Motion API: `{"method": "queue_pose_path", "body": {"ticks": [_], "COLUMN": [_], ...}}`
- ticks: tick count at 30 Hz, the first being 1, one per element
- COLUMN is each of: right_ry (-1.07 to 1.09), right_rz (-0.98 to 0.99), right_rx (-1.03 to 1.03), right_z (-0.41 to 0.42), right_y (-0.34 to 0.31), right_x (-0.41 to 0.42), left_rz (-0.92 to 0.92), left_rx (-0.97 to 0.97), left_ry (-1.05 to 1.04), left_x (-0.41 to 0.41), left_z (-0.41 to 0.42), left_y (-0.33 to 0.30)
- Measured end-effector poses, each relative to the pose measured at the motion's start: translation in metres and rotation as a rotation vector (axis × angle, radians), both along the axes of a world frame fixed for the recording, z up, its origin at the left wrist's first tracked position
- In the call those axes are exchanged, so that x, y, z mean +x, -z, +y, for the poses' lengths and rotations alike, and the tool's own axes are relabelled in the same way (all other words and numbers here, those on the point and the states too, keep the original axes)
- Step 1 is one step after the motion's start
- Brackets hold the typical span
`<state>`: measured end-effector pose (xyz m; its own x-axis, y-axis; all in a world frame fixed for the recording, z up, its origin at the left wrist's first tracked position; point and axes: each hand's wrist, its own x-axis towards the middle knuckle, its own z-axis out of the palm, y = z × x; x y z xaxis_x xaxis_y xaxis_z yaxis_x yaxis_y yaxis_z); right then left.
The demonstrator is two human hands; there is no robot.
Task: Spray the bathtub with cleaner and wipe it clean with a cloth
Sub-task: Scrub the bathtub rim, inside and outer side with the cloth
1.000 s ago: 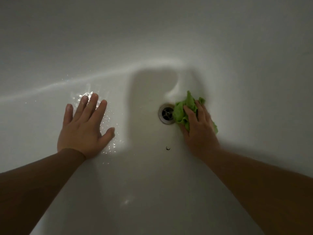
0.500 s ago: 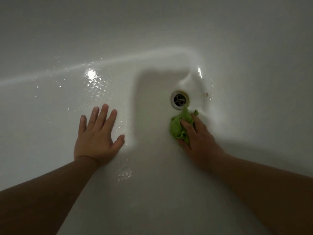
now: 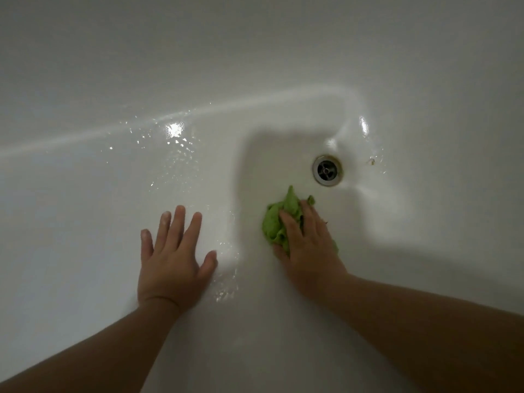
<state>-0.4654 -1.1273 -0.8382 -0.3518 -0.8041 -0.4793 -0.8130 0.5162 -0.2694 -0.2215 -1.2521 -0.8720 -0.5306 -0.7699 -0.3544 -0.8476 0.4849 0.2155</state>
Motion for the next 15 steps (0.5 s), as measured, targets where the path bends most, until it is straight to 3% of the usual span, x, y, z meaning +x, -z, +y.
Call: {"method": "queue_pose_path", "body": {"ticks": [5,7,11,13,15], "right_ry": [-0.232,-0.131,0.322,0.333,0.175], "right_rz": [-0.131,-0.078,0.087,0.159,0.092], "right_rx": [-0.154,-0.21,-0.245,-0.277,-0.321], "right_z": [-0.061,-0.09,-0.078,-0.055,-0.05], "right_y": [0.015,0.026,0.034,0.033,0.031], "right_x": [0.033,0.013,-0.014,0.009,0.031], "left_rz": [-0.007,0.01,0.02,0.011,0.004], "left_rx": [0.01,0.011,0.005,0.002,0.0], "left_ry": [-0.058,-0.054,-0.025,-0.021,-0.026], "left_x": [-0.001,-0.001,-0.001,-0.004,-0.008], "left_z": [0.006,0.002,-0.004,-0.006,-0.007], "left_y": [-0.003,-0.002,0.002,0.001,0.0]}}
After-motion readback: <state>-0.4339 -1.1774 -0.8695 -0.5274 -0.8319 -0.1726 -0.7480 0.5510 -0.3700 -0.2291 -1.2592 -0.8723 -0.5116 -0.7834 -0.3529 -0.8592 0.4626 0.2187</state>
